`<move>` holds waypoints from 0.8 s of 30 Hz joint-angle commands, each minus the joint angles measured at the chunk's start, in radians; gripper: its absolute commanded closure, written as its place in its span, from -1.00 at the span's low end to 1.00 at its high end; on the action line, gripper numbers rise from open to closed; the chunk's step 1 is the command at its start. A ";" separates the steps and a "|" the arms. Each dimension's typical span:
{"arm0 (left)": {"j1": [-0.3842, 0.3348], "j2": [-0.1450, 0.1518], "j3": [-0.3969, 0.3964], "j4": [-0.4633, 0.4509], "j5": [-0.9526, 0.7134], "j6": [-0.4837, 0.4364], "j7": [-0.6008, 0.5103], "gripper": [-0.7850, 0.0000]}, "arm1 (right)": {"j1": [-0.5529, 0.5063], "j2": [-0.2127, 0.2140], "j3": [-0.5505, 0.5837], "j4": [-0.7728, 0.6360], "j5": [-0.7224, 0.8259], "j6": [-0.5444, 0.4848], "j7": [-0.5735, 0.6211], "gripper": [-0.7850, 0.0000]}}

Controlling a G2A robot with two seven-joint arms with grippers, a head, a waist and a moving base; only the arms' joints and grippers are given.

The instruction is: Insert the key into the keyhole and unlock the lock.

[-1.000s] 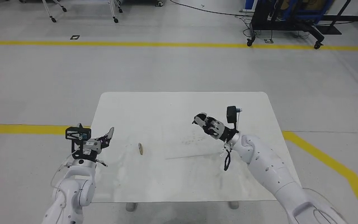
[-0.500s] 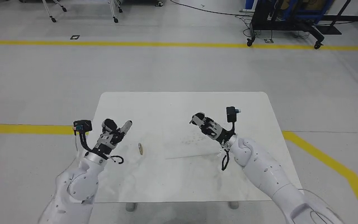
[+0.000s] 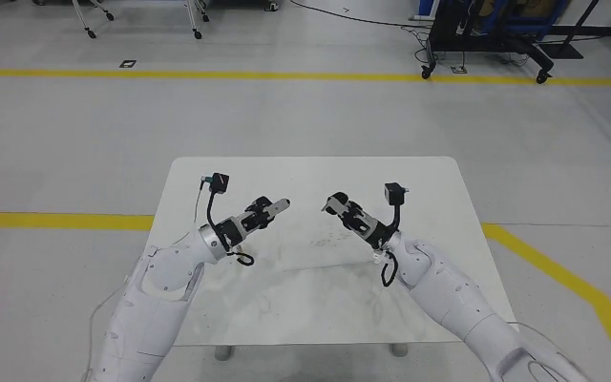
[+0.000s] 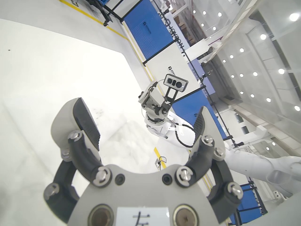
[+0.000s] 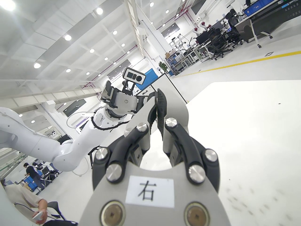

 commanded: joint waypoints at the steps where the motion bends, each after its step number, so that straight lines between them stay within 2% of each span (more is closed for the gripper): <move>1: 0.001 0.000 -0.001 0.000 -0.005 -0.002 -0.001 -1.00 | 0.000 0.000 0.000 0.000 -0.001 0.000 -0.002 1.00; 7: 0.012 0.001 -0.004 0.022 0.002 -0.014 0.016 -1.00 | 0.000 0.000 0.000 0.000 -0.001 0.000 -0.002 1.00; 10: 0.012 -0.001 0.011 0.080 -0.028 -0.087 0.015 -1.00 | -0.015 -0.004 0.003 -0.021 0.011 0.037 0.004 1.00; 13: -0.020 -0.007 0.040 0.162 -0.134 -0.157 -0.029 -1.00 | -0.020 -0.010 0.000 -0.027 0.073 0.054 0.045 1.00; 15: -0.055 -0.012 0.066 0.215 -0.188 -0.169 -0.078 -1.00 | -0.020 -0.015 -0.009 -0.029 0.128 0.056 0.088 1.00; 16: -0.075 -0.013 0.079 0.231 -0.187 -0.170 -0.094 -0.92 | -0.018 -0.017 -0.011 -0.027 0.147 0.059 0.105 1.00; 17: -0.093 -0.015 0.091 0.239 -0.169 -0.177 -0.106 -0.65 | -0.016 -0.020 -0.013 -0.025 0.163 0.063 0.120 1.00; 18: -0.105 -0.016 0.102 0.246 -0.162 -0.182 -0.108 0.04 | -0.016 -0.022 -0.016 -0.024 0.180 0.065 0.136 1.00; 19: -0.114 -0.019 0.111 0.254 -0.168 -0.183 -0.106 0.12 | -0.015 -0.025 -0.020 -0.022 0.195 0.066 0.151 1.00; 21: -0.130 -0.022 0.126 0.267 -0.172 -0.181 -0.109 0.07 | -0.014 -0.032 -0.031 -0.022 0.230 0.059 0.184 1.00; 23: -0.140 -0.023 0.139 0.274 -0.160 -0.182 -0.109 -0.29 | -0.013 -0.039 -0.042 -0.019 0.269 0.050 0.220 1.00; 24: -0.142 -0.024 0.143 0.277 -0.157 -0.183 -0.107 -0.28 | -0.011 -0.042 -0.048 -0.015 0.286 0.051 0.238 1.00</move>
